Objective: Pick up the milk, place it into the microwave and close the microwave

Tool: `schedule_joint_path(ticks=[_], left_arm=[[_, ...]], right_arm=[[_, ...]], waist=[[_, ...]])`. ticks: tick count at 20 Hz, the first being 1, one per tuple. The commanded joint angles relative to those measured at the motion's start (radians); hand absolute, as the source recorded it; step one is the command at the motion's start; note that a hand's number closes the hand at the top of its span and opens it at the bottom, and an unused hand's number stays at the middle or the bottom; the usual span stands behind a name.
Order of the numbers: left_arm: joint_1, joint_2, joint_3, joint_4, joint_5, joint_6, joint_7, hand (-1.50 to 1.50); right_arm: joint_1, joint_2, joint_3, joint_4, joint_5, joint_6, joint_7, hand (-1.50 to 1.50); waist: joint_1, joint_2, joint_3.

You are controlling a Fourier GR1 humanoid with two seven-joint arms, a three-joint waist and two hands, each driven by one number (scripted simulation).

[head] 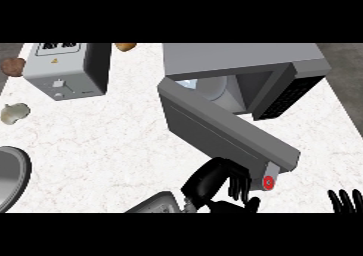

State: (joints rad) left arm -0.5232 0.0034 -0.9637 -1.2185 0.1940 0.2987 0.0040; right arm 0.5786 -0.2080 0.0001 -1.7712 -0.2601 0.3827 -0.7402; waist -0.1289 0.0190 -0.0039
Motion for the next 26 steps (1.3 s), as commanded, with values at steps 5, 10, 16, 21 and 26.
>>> schedule_joint_path(ticks=[5, 10, 16, 21, 26], left_arm=[[-0.135, -0.003, 0.065, 0.087, 0.154, 0.163, -0.131, 1.50], [-0.232, -0.003, 0.132, 0.153, 0.248, 0.224, -0.151, 1.50], [-0.294, -0.003, 0.204, 0.226, 0.372, 0.222, -0.226, 1.50], [-0.364, -0.003, 0.226, 0.303, 0.422, 0.214, -0.265, 1.50], [-0.410, -0.003, 0.250, 0.365, 0.479, 0.205, -0.308, 1.50]], right_arm=[[0.007, -0.042, 0.028, -0.110, -0.037, 0.046, 0.043, -1.50], [0.017, -0.076, 0.043, -0.163, -0.073, 0.071, 0.092, -1.50], [0.033, -0.101, 0.055, -0.213, -0.109, 0.104, 0.104, -1.50], [0.030, -0.109, 0.060, -0.251, -0.142, 0.097, 0.137, -1.50], [0.045, -0.134, 0.045, -0.270, -0.162, 0.108, 0.150, -1.50]], waist=[[-0.068, 0.015, -0.002], [-0.099, 0.027, -0.002], [-0.140, 0.039, -0.002], [-0.172, 0.054, -0.001], [-0.199, 0.059, 0.000]])
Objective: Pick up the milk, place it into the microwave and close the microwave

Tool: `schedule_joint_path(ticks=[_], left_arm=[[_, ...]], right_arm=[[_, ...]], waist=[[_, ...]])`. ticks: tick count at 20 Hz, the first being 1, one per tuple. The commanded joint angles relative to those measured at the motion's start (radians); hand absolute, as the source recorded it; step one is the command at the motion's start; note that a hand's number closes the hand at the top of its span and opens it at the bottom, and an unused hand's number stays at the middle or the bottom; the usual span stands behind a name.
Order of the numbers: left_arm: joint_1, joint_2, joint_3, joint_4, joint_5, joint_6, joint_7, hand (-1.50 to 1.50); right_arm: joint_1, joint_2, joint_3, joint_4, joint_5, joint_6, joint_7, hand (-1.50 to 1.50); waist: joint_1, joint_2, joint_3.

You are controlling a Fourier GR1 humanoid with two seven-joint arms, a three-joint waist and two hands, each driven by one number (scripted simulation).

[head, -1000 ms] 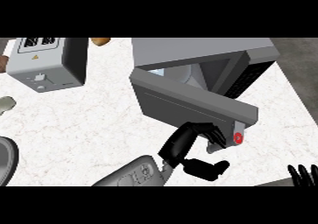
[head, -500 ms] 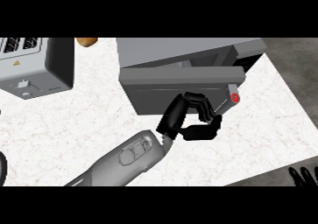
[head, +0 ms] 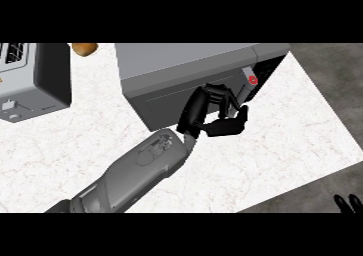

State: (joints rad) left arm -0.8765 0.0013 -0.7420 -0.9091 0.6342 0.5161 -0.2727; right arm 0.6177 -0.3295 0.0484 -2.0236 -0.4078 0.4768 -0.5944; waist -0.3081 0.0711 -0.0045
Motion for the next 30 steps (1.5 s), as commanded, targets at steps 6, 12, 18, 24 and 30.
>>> schedule_joint_path(ticks=[6, 12, 18, 24, 30], left_arm=[[-0.068, -0.001, 0.019, 0.079, 0.072, -0.002, -0.067, 1.50], [-0.083, -0.001, 0.012, 0.099, 0.104, 0.017, -0.093, 1.50], [-0.089, -0.001, 0.004, 0.111, 0.130, 0.021, -0.131, 1.50], [-0.103, -0.001, -0.004, 0.131, 0.163, 0.026, -0.139, 1.50], [-0.111, -0.001, -0.006, 0.150, 0.179, 0.025, -0.171, 1.50]], right_arm=[[0.004, -0.029, 0.001, -0.048, -0.057, 0.038, 0.014, -1.50], [0.008, -0.057, -0.007, -0.079, -0.084, 0.049, 0.038, -1.50], [0.005, -0.070, -0.029, -0.123, -0.098, 0.045, 0.039, -1.50], [0.027, -0.079, -0.021, -0.134, -0.147, 0.062, 0.052, -1.50], [0.046, -0.096, -0.028, -0.157, -0.183, 0.072, 0.064, -1.50]], waist=[[-0.038, 0.013, 0.003], [-0.042, 0.012, 0.003], [-0.049, 0.010, 0.002], [-0.057, 0.013, 0.005], [-0.061, 0.015, 0.004]])
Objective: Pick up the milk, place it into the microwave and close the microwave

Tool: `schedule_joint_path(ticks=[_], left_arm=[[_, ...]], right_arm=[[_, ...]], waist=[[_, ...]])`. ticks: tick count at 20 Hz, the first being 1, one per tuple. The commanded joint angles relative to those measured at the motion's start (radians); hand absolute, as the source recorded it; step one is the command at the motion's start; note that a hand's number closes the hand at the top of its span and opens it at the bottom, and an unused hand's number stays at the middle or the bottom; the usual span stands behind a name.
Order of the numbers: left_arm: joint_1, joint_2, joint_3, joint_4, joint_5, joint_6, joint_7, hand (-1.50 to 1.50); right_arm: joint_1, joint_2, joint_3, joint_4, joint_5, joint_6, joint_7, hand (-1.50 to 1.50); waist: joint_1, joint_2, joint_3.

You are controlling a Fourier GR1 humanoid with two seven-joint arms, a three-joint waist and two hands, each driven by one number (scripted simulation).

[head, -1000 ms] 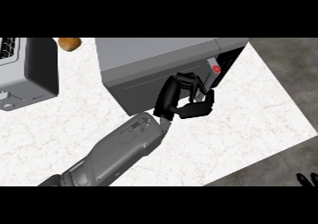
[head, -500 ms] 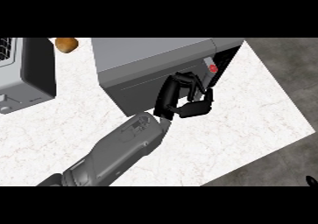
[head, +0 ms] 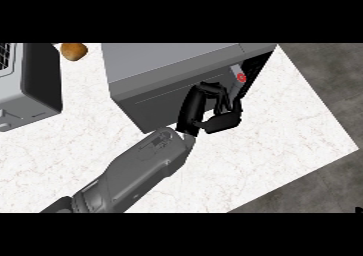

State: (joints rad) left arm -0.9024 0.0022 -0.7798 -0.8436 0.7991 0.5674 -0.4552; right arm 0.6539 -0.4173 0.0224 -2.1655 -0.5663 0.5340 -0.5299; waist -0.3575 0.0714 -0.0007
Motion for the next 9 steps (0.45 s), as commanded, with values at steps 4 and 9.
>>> schedule_joint_path(ticks=[4, 9], left_arm=[[-0.079, -0.002, 0.025, 0.091, 0.035, -0.030, -0.001, 1.50], [-0.095, -0.002, 0.021, 0.100, 0.053, -0.025, -0.011, 1.50]], right_arm=[[0.027, -0.024, -0.009, -0.019, -0.038, 0.027, 0.007, -1.50], [0.034, -0.041, -0.020, -0.037, -0.050, 0.040, 0.012, -1.50]], waist=[[-0.013, 0.013, 0.001], [-0.022, 0.011, 0.002]])
